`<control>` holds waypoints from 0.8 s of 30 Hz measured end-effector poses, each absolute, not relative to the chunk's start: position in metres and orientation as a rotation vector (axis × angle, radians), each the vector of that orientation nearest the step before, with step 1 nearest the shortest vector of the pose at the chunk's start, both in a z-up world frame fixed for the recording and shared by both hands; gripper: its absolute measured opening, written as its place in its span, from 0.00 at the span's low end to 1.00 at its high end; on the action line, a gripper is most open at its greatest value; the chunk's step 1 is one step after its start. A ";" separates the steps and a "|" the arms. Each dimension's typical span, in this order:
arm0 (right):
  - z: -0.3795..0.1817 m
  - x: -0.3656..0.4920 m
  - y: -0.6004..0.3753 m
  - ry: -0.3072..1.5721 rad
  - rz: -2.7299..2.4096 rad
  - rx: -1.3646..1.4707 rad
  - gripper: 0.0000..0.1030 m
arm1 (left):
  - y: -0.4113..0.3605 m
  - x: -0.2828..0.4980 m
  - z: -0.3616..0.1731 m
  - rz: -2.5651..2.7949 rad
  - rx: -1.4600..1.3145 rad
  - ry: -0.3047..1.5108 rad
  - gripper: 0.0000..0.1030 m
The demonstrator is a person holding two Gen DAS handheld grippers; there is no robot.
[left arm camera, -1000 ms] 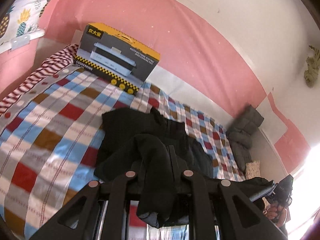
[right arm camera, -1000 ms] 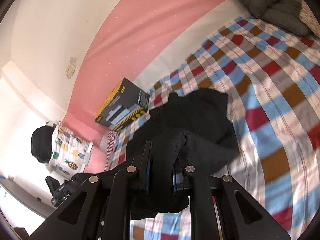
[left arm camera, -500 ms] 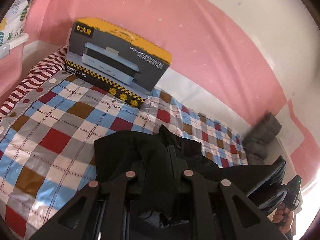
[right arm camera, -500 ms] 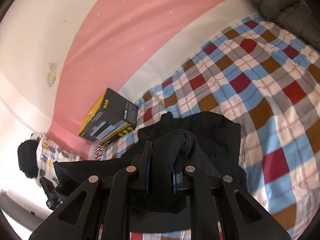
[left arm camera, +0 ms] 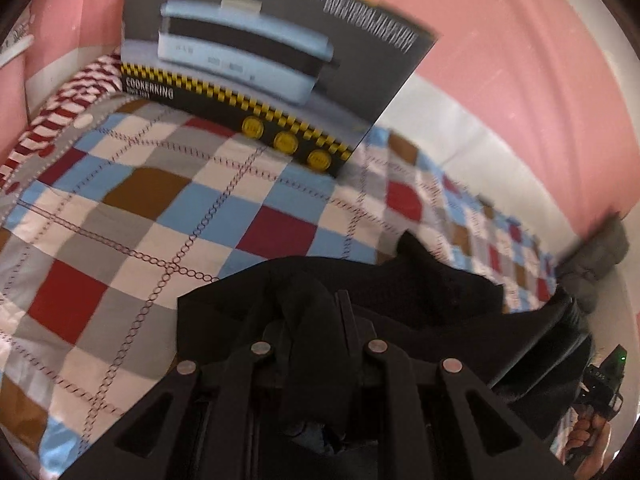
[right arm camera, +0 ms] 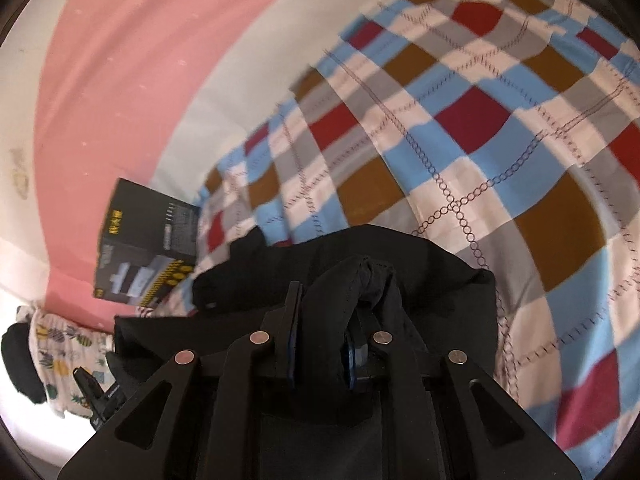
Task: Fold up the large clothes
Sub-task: 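Carry the held hem with both grippers over onto the collar end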
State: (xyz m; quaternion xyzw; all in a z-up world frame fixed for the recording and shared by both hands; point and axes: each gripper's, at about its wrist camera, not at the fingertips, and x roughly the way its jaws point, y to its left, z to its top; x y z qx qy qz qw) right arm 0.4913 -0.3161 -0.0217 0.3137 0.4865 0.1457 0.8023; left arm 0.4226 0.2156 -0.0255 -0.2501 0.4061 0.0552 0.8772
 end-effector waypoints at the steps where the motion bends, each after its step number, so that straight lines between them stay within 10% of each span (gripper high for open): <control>1: -0.027 0.495 -0.315 1.048 0.310 0.677 0.19 | 0.215 0.428 -0.033 0.121 -0.514 0.857 0.16; 8: -0.044 0.503 -0.316 1.026 0.324 0.735 0.30 | 0.215 0.445 -0.049 0.096 -0.523 0.911 0.26; 13: -0.014 0.494 -0.321 0.919 0.399 0.763 0.66 | 0.234 0.433 -0.024 0.000 -0.644 0.889 0.39; 20: 0.028 0.479 -0.329 0.794 0.369 0.592 0.67 | 0.258 0.400 0.020 0.068 -0.651 0.686 0.74; 24: 0.008 0.483 -0.323 0.848 0.351 0.541 0.67 | 0.236 0.410 0.001 0.048 -0.530 0.792 0.75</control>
